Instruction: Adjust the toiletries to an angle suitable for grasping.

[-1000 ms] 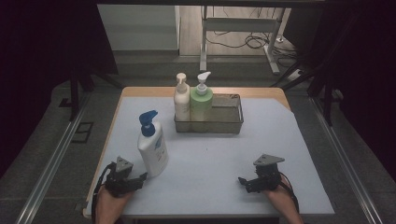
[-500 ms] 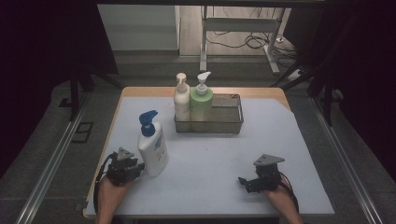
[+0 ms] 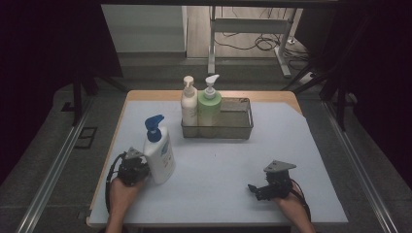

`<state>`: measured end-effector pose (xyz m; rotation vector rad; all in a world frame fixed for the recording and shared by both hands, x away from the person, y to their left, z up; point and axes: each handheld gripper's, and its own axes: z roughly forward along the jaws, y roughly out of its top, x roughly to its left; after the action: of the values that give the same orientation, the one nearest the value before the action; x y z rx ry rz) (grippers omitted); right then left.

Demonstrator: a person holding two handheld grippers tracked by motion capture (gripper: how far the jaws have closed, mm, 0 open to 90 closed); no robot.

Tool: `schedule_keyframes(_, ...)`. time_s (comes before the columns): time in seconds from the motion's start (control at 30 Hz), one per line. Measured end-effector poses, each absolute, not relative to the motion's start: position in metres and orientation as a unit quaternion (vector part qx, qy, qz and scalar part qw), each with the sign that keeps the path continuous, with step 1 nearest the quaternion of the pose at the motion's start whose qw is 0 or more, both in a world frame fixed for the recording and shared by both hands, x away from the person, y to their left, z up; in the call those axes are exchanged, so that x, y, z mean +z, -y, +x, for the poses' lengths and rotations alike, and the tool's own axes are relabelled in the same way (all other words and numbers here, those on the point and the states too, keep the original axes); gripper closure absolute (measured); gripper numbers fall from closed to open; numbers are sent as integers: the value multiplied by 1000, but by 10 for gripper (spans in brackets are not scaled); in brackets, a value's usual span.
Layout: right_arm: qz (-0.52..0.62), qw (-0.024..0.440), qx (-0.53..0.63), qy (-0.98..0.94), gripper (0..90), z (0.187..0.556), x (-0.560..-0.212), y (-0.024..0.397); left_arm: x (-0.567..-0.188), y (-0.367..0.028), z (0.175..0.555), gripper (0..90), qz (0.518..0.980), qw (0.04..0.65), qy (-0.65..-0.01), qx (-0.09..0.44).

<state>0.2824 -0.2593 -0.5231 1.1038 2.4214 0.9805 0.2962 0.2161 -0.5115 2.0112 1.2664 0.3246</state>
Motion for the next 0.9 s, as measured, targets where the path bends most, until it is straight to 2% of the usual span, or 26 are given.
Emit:
schedule_keyframes(0.33,385,152,342,-844,0,282,-523,259,-515,-213,298,895,776,372,-497,113)
schedule_keyframes(0.9,385,153,342,-844,0,282,-523,259,-516,-181,301,895,790,374,-477,93)
